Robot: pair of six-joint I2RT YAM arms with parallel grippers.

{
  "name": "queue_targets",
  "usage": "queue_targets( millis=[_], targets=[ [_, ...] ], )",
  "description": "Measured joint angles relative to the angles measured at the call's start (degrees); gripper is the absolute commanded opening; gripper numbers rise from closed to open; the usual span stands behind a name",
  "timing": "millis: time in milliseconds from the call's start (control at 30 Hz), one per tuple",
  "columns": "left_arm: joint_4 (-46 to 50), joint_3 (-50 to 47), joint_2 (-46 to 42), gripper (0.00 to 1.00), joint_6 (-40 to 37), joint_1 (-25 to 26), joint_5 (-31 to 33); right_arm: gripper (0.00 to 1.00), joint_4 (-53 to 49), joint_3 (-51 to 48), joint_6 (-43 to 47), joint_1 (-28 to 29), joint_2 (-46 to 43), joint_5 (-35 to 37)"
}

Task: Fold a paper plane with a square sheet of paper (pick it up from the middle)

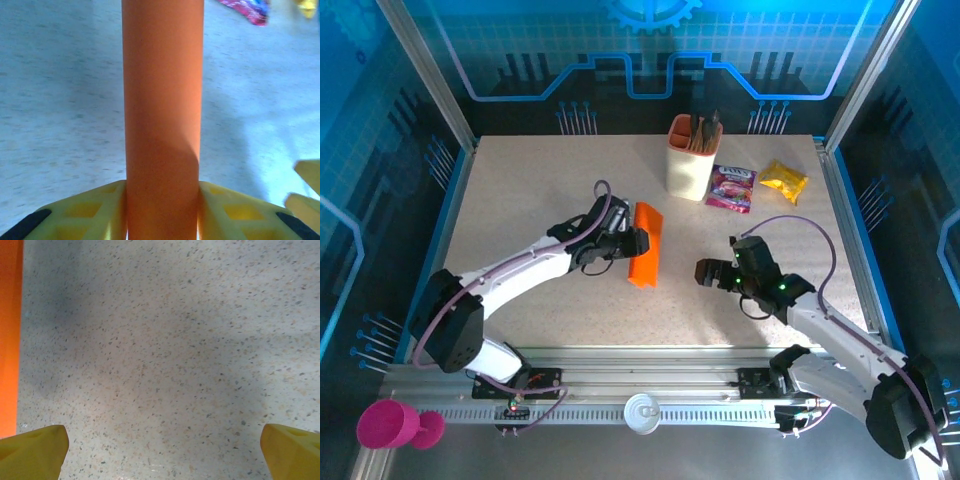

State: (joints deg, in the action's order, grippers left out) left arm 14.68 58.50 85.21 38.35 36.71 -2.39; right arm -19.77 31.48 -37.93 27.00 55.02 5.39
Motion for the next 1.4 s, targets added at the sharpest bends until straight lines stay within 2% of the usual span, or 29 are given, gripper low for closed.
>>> queue_targets(
  millis=[167,300,433,567,767,900,1167,1400],
  targets=[
    [-14.3,-7.5,2.6,0.39,6.1,0.8,-5.4,0.99,-0.4,0.0,0.7,-4.0,-0.1,-2.5],
    [-23.4,-10.8,7.7,0.39,9.8,2.0,-6.8,0.99,-0.8,0.0,1.4,-5.8,-0.6,-4.0],
    [-28.3,-12.8,11.0,0.39,11.6,2.6,-6.9,0.99,-0.8,0.0,2.6,-6.1,-1.7,-5.6],
    [-28.7,-13.5,11.3,0.40,11.8,2.8,-4.4,0.99,-0.2,-0.7,3.7,-6.1,-2.1,-8.0],
    [-26.1,-13.5,11.3,0.52,9.8,2.8,0.7,0.99,3.1,-1.1,4.1,-6.2,1.0,-12.3],
    [-23.7,-13.5,11.3,0.55,8.2,2.8,3.1,1.00,5.5,-1.1,4.1,-6.2,4.7,-14.6],
    [-20.0,-13.5,10.8,0.64,5.6,2.8,6.8,0.98,7.9,-0.4,3.8,-4.7,9.0,-15.7],
    [-17.0,-13.5,7.7,0.67,3.0,2.8,9.1,0.98,9.5,1.8,3.4,-2.2,12.3,-15.9]
  ],
)
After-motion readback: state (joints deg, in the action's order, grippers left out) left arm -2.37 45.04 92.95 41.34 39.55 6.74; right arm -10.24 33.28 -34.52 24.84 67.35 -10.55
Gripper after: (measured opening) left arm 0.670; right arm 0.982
